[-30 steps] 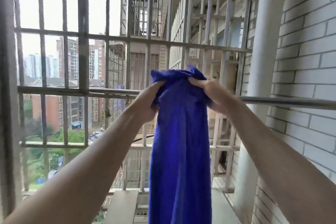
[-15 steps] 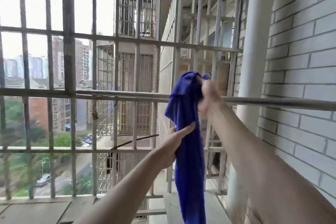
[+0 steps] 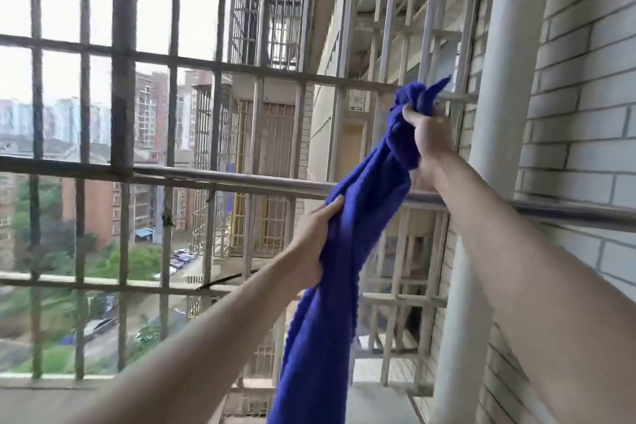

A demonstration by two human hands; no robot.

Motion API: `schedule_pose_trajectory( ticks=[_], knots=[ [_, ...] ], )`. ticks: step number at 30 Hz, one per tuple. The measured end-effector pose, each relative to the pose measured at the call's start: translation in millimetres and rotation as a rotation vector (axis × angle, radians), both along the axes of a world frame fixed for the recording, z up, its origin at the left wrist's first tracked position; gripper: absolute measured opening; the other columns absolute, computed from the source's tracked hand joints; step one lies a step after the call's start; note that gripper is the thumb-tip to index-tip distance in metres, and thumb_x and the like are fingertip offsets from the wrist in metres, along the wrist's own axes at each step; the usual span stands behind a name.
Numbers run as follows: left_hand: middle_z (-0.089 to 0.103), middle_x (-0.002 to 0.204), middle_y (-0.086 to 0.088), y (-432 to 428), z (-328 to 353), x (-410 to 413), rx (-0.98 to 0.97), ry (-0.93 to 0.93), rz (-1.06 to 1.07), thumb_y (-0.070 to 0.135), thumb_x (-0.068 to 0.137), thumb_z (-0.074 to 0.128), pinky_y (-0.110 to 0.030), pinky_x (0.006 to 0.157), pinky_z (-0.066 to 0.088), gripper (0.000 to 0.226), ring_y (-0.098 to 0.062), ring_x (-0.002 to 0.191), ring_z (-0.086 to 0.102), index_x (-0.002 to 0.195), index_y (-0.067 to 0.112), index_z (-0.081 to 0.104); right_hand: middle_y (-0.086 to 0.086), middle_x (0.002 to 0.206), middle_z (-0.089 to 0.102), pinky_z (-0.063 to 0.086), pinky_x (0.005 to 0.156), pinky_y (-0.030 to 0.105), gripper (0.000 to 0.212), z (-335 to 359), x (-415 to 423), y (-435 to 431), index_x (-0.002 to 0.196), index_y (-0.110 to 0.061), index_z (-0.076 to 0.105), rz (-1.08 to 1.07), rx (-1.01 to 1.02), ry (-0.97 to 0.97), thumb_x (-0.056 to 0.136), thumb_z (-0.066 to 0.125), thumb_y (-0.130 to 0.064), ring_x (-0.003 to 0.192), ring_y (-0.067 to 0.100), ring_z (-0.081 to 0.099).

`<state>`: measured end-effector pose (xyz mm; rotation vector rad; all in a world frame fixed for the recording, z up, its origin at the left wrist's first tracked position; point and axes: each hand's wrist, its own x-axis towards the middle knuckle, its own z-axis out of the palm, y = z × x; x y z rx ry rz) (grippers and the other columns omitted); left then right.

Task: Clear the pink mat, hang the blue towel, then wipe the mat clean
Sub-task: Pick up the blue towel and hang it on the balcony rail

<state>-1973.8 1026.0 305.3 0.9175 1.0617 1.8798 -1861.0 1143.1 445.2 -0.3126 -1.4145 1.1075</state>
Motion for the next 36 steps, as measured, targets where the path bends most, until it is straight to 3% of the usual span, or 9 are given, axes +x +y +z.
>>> schedule_pose_trajectory(
  ticks=[4, 7, 10, 14, 17, 22, 28, 31, 36],
  knots=[
    [0.070, 0.081, -0.007, 19.1, 43.0, -11.8, -0.003, -0.033, 0.076, 0.038, 0.091, 0.063, -0.029, 0.064, 0.053, 0.024, -0.022, 0.064, 0.064, 0.092, 0.014, 0.068, 0.005, 0.088, 0.061, 0.044, 0.072, 0.029, 0.006, -11.7, 6.2, 30.8, 0.087, -0.014, 0.061, -0.385, 0.295, -1.039, 0.089, 0.059, -0.019, 0.079, 0.021, 0.057],
    [0.069, 0.075, -0.006, 27.4, 60.8, -14.8, -0.050, -0.064, 0.087, 0.038, 0.095, 0.057, -0.033, 0.071, 0.054, 0.026, -0.022, 0.065, 0.063, 0.092, 0.014, 0.066, 0.015, 0.102, 0.060, 0.039, 0.071, 0.029, 0.010, -25.5, 12.0, 45.3, 0.098, -0.007, 0.056, -0.589, 0.287, -1.233, 0.090, 0.053, -0.014, 0.086, 0.027, 0.052],
    [0.068, 0.073, -0.006, 32.3, 69.9, -12.6, -0.062, -0.113, 0.058, 0.034, 0.099, 0.052, -0.033, 0.075, 0.054, 0.028, -0.021, 0.066, 0.063, 0.083, 0.013, 0.062, 0.014, 0.105, 0.066, 0.042, 0.070, 0.029, 0.016, -36.4, 17.2, 47.4, 0.097, -0.004, 0.064, -0.728, 0.337, -1.118, 0.090, 0.052, -0.012, 0.086, 0.030, 0.057],
    [0.066, 0.084, -0.004, 37.6, 77.3, -8.0, -0.005, -0.067, -0.028, 0.026, 0.099, 0.053, -0.030, 0.078, 0.053, 0.015, -0.019, 0.075, 0.063, 0.092, 0.015, 0.062, 0.007, 0.083, 0.066, 0.039, 0.065, 0.028, 0.021, -43.6, 21.0, 14.8, 0.086, -0.008, 0.068, -0.854, 0.535, -0.662, 0.088, 0.047, -0.011, 0.077, 0.028, 0.060],
    [0.067, 0.095, -0.009, 40.1, 81.9, -5.1, 0.013, 0.043, -0.068, 0.019, 0.092, 0.063, -0.031, 0.077, 0.057, 0.010, -0.022, 0.083, 0.066, 0.099, 0.013, 0.059, 0.006, 0.055, 0.061, 0.041, 0.054, 0.026, 0.036, -48.5, 18.1, -7.8, 0.064, -0.008, 0.056, -0.597, 0.373, -0.729, 0.093, 0.042, -0.026, 0.048, 0.021, 0.059],
    [0.067, 0.092, -0.011, 42.5, 85.0, -6.4, 0.069, 0.065, -0.091, 0.014, 0.091, 0.064, -0.036, 0.080, 0.058, 0.005, -0.023, 0.082, 0.067, 0.091, 0.010, 0.060, 0.012, 0.051, 0.066, 0.053, 0.047, 0.025, 0.065, -55.1, 32.9, -12.9, 0.085, 0.000, 0.060, -0.328, 0.079, -0.803, 0.098, 0.036, -0.059, 0.046, 0.028, 0.066],
    [0.068, 0.112, -0.019, 33.5, 84.7, -2.5, 0.094, 0.146, -0.176, 0.014, 0.091, 0.062, -0.037, 0.089, 0.056, 0.036, -0.028, 0.097, 0.067, 0.123, -0.004, 0.058, 0.019, 0.094, 0.073, 0.059, 0.064, 0.036, 0.080, -61.7, 38.4, -6.3, 0.113, -0.004, 0.060, 0.100, -0.145, -0.772, 0.087, 0.035, -0.075, 0.078, 0.031, 0.073],
    [0.071, 0.099, -0.015, 33.9, 86.5, -0.8, 0.053, 0.141, -0.128, 0.013, 0.088, 0.067, -0.036, 0.077, 0.059, 0.027, -0.025, 0.086, 0.070, 0.112, 0.003, 0.063, 0.012, 0.115, 0.067, 0.055, 0.077, 0.036, 0.070, -64.6, 32.2, -4.3, 0.125, -0.011, 0.058, 0.312, -0.169, -0.640, 0.092, 0.033, -0.068, 0.100, 0.026, 0.067],
    [0.072, 0.089, -0.012, 38.3, 91.7, -3.4, 0.001, 0.203, 0.048, 0.016, 0.091, 0.066, -0.041, 0.078, 0.060, 0.012, -0.022, 0.075, 0.069, 0.099, 0.007, 0.065, 0.019, 0.105, 0.068, 0.058, 0.068, 0.040, 0.028, -61.5, 20.9, 5.9, 0.115, 0.004, 0.062, 0.326, -0.277, -0.052, 0.098, 0.052, -0.015, 0.093, 0.032, 0.067]
  ],
)
